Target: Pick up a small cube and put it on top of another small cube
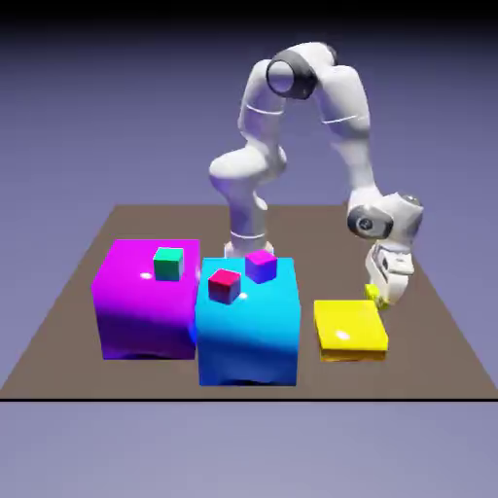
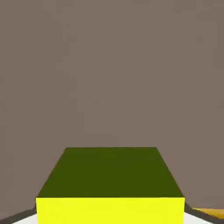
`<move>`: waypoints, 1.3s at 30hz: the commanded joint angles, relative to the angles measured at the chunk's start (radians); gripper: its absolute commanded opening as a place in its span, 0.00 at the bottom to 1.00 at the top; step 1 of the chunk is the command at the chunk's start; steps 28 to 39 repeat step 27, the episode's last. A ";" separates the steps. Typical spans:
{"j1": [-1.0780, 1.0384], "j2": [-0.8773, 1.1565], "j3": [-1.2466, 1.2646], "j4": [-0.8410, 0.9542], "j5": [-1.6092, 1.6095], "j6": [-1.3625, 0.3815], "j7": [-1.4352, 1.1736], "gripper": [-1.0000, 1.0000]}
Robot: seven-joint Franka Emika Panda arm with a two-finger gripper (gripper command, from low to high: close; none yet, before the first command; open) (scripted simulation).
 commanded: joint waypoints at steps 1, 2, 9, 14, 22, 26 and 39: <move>-0.018 -0.036 0.002 0.002 0.019 -0.036 -0.018 0.00; -0.043 -0.071 -0.024 0.012 0.025 -0.079 -0.032 0.00; -0.219 -0.317 -0.207 0.083 0.070 -0.384 -0.132 0.00; -0.344 -0.493 -0.338 0.134 0.102 -0.601 -0.204 0.00; -0.430 -0.569 -0.433 0.069 0.109 -0.607 -0.243 0.00; -0.433 -0.554 -0.439 0.025 0.102 -0.547 -0.240 1.00; -0.431 -0.565 -0.435 0.057 0.107 -0.590 -0.242 1.00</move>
